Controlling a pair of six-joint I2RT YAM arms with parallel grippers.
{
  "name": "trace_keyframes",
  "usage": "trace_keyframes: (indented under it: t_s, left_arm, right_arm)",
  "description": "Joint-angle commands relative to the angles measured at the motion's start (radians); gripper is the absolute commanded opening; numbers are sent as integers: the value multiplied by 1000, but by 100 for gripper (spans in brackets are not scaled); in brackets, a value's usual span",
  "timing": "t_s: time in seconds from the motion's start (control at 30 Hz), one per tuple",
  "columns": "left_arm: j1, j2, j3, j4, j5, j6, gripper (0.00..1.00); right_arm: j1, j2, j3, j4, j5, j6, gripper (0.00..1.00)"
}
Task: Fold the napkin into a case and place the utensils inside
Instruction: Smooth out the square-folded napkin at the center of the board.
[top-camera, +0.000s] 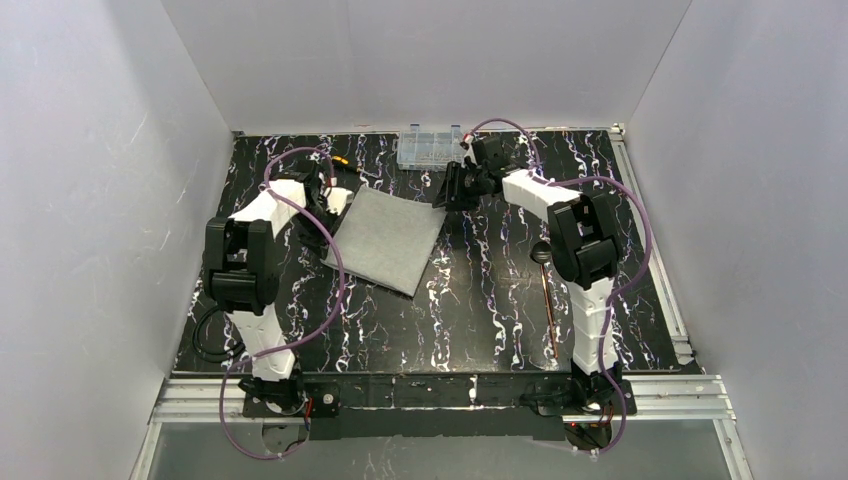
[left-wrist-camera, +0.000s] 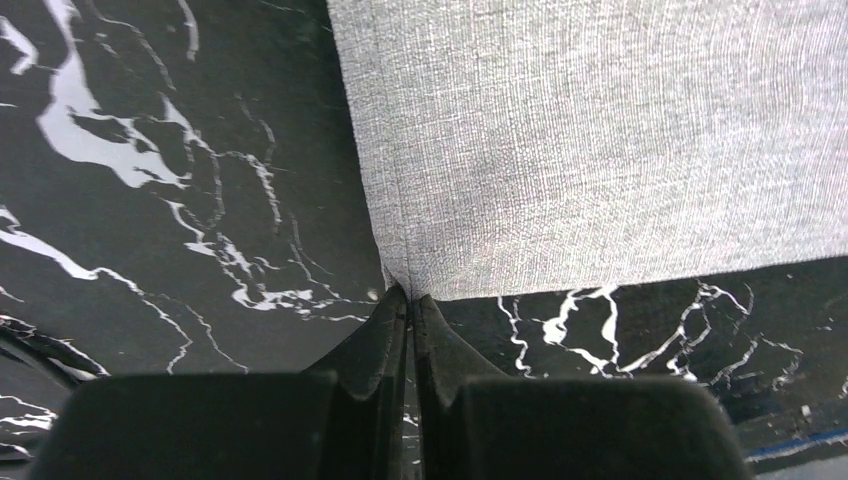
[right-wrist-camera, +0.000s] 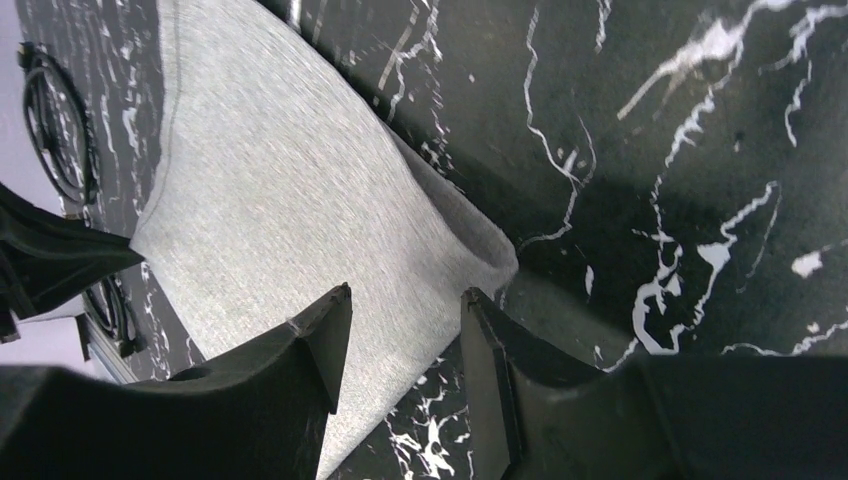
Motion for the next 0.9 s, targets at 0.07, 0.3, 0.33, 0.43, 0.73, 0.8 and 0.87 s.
trace_keyframes:
  t_s: [0.07, 0.3, 0.33, 0.43, 0.73, 0.8, 0.87]
  left_arm:
    - [13, 4, -19, 59, -47, 14, 0]
    - [25, 20, -34, 98, -55, 13, 0]
    - [28, 25, -32, 98, -52, 11, 0]
    - [35, 37, -31, 101, -54, 14, 0]
    - [51, 54, -62, 141, -73, 28, 0]
    - [54, 56, -62, 146, -75, 34, 0]
    - [54, 56, -65, 157, -83, 37, 0]
  right_arm:
    - [16, 25, 98, 28, -29, 6, 53]
    - [33, 72, 108, 46, -93, 14, 46]
    - [33, 76, 107, 57, -108, 15, 44]
    - [33, 85, 104, 72, -126, 9, 39]
    - [32, 184, 131, 67, -125, -11, 31]
    - [31, 195, 114, 70, -121, -14, 30]
    - [31, 194, 77, 88, -117, -13, 29]
